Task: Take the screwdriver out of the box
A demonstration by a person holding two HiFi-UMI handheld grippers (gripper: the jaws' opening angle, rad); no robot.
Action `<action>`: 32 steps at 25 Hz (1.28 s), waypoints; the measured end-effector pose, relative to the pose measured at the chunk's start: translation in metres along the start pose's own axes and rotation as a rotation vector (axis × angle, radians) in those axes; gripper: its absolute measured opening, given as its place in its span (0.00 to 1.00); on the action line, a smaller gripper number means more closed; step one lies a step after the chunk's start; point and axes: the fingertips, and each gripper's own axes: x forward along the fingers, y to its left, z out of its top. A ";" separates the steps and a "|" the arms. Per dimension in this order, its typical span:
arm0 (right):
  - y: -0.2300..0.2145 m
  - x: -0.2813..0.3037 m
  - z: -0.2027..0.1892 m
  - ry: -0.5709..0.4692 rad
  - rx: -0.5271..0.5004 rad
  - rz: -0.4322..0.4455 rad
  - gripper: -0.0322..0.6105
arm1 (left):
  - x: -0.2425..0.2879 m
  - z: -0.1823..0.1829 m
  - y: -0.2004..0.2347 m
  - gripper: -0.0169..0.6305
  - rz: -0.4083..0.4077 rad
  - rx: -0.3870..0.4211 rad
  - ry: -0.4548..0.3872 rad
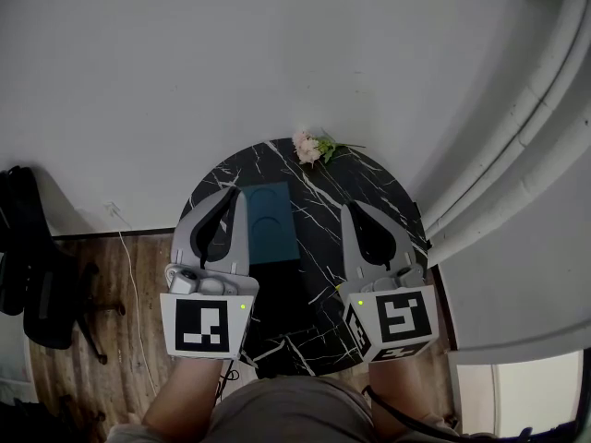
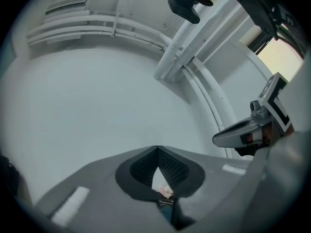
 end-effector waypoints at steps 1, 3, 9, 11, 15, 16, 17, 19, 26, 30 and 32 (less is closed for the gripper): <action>0.000 0.000 0.000 -0.001 -0.002 0.001 0.09 | 0.000 0.000 0.000 0.03 -0.001 0.000 0.000; -0.001 0.000 0.001 -0.001 -0.002 0.001 0.09 | 0.000 0.000 -0.001 0.03 0.000 -0.003 0.003; -0.002 -0.003 0.000 -0.002 0.000 -0.002 0.09 | -0.001 0.000 -0.003 0.03 -0.002 0.002 0.005; -0.002 -0.004 -0.001 -0.004 -0.002 -0.001 0.09 | -0.001 0.001 -0.004 0.03 -0.003 0.004 0.004; -0.003 -0.005 -0.001 -0.004 -0.004 0.001 0.09 | -0.002 0.001 -0.006 0.03 -0.004 0.001 0.005; -0.004 -0.006 -0.002 -0.004 -0.005 0.000 0.09 | -0.002 0.000 -0.007 0.03 -0.005 0.002 0.006; -0.004 -0.006 -0.002 -0.002 -0.003 -0.003 0.09 | -0.002 0.000 -0.007 0.03 -0.006 0.003 0.008; -0.005 -0.007 -0.002 0.001 0.001 -0.009 0.09 | -0.002 0.000 -0.008 0.03 -0.008 0.005 0.011; -0.005 -0.008 0.000 -0.012 -0.009 -0.001 0.09 | -0.005 -0.002 -0.011 0.03 -0.012 0.009 0.014; -0.003 -0.008 0.000 -0.012 -0.013 0.005 0.09 | -0.007 -0.003 -0.012 0.03 -0.013 0.007 0.017; -0.002 -0.008 0.000 -0.011 -0.014 0.006 0.09 | -0.007 -0.003 -0.012 0.03 -0.013 0.007 0.016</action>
